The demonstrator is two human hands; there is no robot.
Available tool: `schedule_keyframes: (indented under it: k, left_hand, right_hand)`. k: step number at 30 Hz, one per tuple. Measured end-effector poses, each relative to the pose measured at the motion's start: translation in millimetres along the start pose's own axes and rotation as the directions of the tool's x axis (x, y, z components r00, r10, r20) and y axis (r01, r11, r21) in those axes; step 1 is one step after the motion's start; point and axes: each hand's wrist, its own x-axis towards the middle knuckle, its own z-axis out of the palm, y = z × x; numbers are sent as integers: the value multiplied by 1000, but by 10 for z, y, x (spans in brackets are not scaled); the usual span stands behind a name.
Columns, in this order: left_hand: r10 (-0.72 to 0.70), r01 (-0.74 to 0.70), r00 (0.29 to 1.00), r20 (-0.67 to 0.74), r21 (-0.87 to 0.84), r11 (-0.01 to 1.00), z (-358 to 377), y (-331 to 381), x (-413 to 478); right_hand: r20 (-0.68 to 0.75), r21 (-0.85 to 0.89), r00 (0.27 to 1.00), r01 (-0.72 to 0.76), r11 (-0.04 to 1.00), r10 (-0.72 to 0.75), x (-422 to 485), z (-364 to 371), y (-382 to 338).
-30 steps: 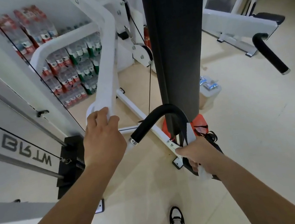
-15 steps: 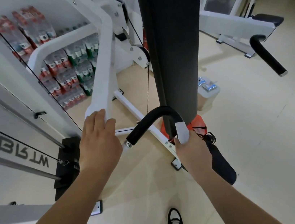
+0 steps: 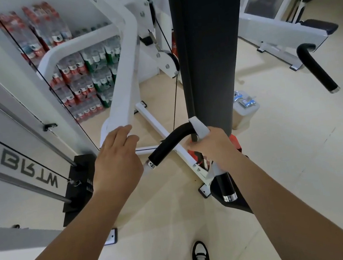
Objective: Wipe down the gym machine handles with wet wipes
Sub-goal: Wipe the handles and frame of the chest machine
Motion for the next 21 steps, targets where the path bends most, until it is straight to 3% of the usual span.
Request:
schedule_keyframes:
  k: [3,7,10,14,21]
  left_hand:
    - [9,-9,1000,-24,-9,1000,23,-28,19]
    - [26,-27,998,-53,-9,1000,48,-51,53]
    - [21,-22,998,-58,-16,1000,54,-45,33]
    - [29,-29,999,-47,-9,1000,60,-44,30]
    - [44,-44,999,-25,30,999,47,-32,50]
  right_hand:
    - [29,173,987,-161,972,159,-249,52,238]
    - [-174,114,984,56,992,-35,-640,195,609]
    - [-253,215,963,151,965,-94,-785,276,828]
    - [-274,-22,939,207,978,-205,-808,347,928]
    - [-247,-185,950,148,971,-192,-246,173,379]
